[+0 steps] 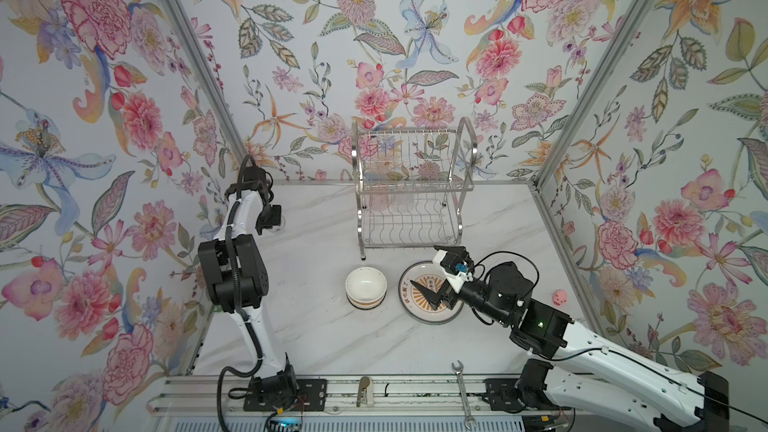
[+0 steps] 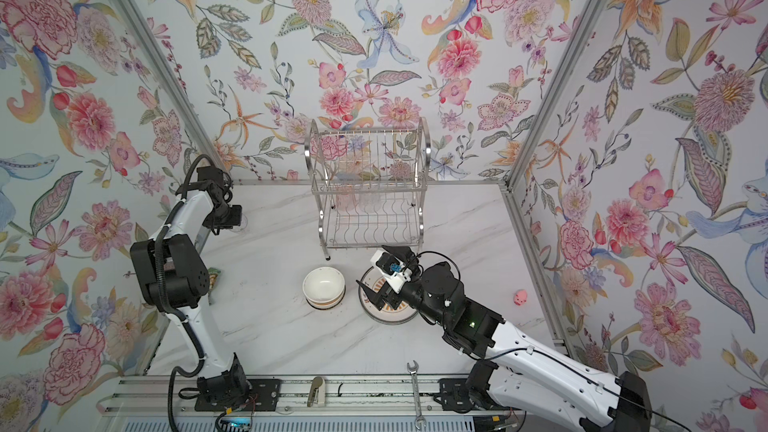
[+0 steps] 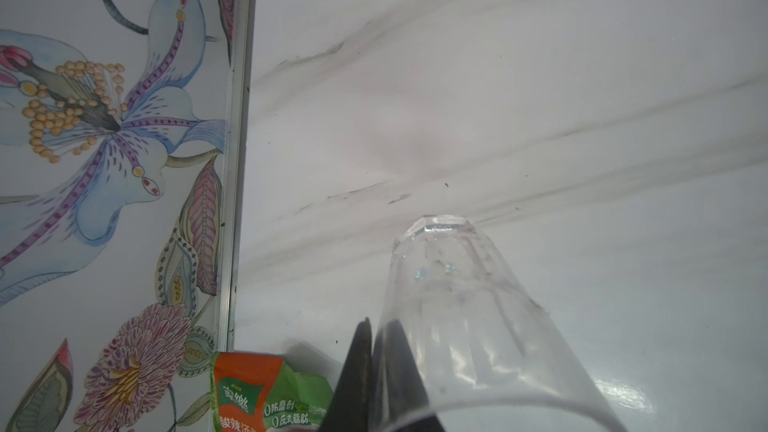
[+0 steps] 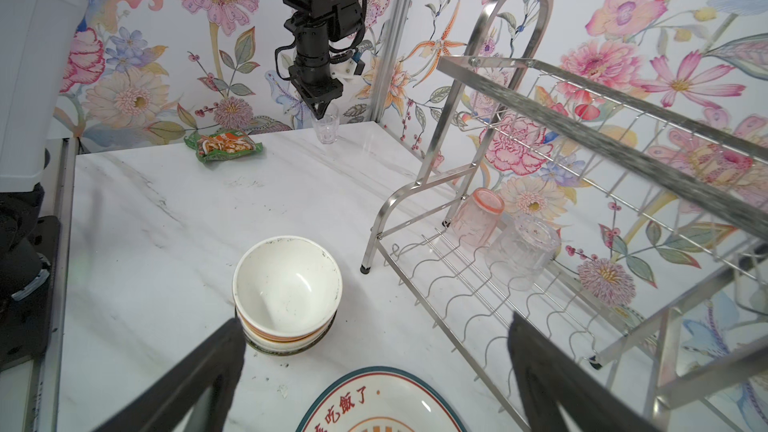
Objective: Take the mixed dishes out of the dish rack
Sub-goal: 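Lower the clear glass upright onto the table with the left gripper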
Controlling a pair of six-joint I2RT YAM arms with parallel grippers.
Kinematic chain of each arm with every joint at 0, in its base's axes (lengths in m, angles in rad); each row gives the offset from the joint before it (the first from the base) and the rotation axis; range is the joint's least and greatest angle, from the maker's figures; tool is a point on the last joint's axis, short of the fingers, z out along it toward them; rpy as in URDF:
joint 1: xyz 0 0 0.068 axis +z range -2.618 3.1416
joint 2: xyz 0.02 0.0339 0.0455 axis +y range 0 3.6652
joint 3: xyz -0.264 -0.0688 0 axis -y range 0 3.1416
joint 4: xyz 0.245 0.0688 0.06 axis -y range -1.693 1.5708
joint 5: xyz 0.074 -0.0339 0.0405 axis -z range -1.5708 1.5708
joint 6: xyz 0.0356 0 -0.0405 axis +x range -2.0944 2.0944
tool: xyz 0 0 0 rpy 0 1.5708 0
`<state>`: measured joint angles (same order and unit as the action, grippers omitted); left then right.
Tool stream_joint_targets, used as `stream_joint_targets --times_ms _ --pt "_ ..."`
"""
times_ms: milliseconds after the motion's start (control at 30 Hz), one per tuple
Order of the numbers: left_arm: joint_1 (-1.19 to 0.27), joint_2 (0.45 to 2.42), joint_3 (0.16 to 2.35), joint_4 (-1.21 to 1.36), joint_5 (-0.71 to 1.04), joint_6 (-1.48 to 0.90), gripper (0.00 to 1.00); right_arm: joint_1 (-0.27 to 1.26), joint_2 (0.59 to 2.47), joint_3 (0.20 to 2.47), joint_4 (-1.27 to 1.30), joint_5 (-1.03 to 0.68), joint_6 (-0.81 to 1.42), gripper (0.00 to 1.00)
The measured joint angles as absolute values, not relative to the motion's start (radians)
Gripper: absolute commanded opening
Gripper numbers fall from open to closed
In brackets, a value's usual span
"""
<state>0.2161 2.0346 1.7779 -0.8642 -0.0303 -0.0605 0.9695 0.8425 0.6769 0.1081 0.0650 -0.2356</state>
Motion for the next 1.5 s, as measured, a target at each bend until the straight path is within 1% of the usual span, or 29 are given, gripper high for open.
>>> stream_joint_targets --times_ms 333,533,700,1000,1100,1500 --pt "0.271 2.120 1.808 -0.860 -0.025 -0.060 0.00 0.970 0.850 0.677 0.070 0.113 -0.232 0.99" --pt "0.292 2.127 1.807 -0.860 -0.022 -0.059 0.03 0.983 0.906 0.681 0.062 0.124 -0.233 0.99" --pt "0.301 2.127 1.807 -0.853 -0.007 -0.059 0.04 0.992 0.910 0.681 0.067 0.126 -0.233 0.99" --pt "0.316 2.140 1.795 -0.852 -0.004 -0.054 0.10 0.994 0.930 0.694 0.071 0.137 -0.233 0.99" --pt "0.317 2.140 1.791 -0.852 -0.004 -0.047 0.10 0.994 0.937 0.701 0.072 0.137 -0.233 0.99" --pt "0.323 2.140 1.787 -0.848 -0.003 -0.041 0.21 0.999 0.953 0.710 0.072 0.140 -0.237 0.99"
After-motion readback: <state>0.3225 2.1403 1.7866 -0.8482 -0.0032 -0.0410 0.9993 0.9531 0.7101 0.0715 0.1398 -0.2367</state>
